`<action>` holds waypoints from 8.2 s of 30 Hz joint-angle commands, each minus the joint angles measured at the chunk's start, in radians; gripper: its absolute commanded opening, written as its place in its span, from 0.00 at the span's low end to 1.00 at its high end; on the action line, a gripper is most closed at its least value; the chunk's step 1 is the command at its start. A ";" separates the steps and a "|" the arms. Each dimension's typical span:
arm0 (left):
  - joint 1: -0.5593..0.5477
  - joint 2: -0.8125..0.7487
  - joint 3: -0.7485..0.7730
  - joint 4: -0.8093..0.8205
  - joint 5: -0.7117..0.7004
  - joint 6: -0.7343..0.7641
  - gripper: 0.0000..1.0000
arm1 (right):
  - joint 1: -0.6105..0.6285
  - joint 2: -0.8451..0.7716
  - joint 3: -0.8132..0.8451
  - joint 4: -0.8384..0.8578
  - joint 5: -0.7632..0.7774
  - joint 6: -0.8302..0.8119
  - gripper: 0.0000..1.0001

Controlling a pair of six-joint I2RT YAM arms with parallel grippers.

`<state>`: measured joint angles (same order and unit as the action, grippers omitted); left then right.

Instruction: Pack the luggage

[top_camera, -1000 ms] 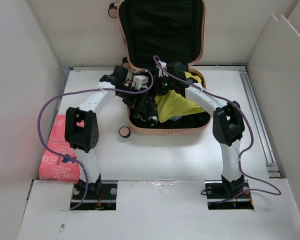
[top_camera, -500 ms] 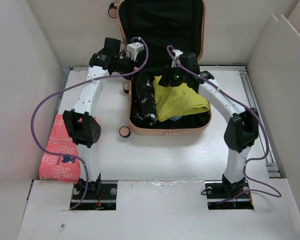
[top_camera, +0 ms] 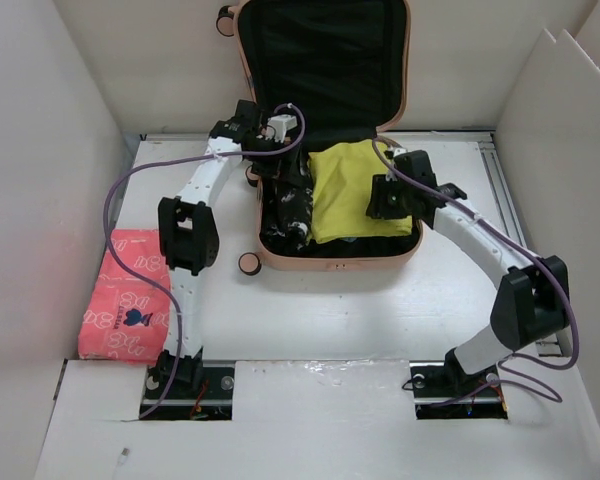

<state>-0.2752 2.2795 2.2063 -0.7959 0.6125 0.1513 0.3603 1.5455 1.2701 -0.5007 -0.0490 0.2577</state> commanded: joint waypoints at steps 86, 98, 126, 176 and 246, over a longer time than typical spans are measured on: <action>0.987 -0.405 -0.974 0.170 -0.194 0.456 0.77 | 0.462 0.429 0.704 -0.124 -0.049 -0.259 0.40; 0.731 -0.603 -1.011 0.098 -0.048 0.568 0.98 | 0.462 0.407 0.724 -0.167 -0.017 -0.268 0.41; 0.863 -0.311 -1.013 -0.267 -0.131 1.037 0.96 | 0.462 0.347 0.640 -0.194 0.055 -0.278 0.46; 0.987 -0.690 -0.835 0.067 0.513 0.146 0.00 | 0.397 0.229 0.608 -0.236 0.235 -0.265 0.39; 0.024 -0.424 -0.657 0.452 0.319 -0.320 0.52 | -0.101 0.444 0.449 0.264 -0.543 0.041 0.81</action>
<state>-0.2440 1.8336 1.5326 -0.2821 0.8982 -0.2161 0.2169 1.9598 1.6581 -0.3473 -0.5056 0.2508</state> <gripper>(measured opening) 0.528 0.815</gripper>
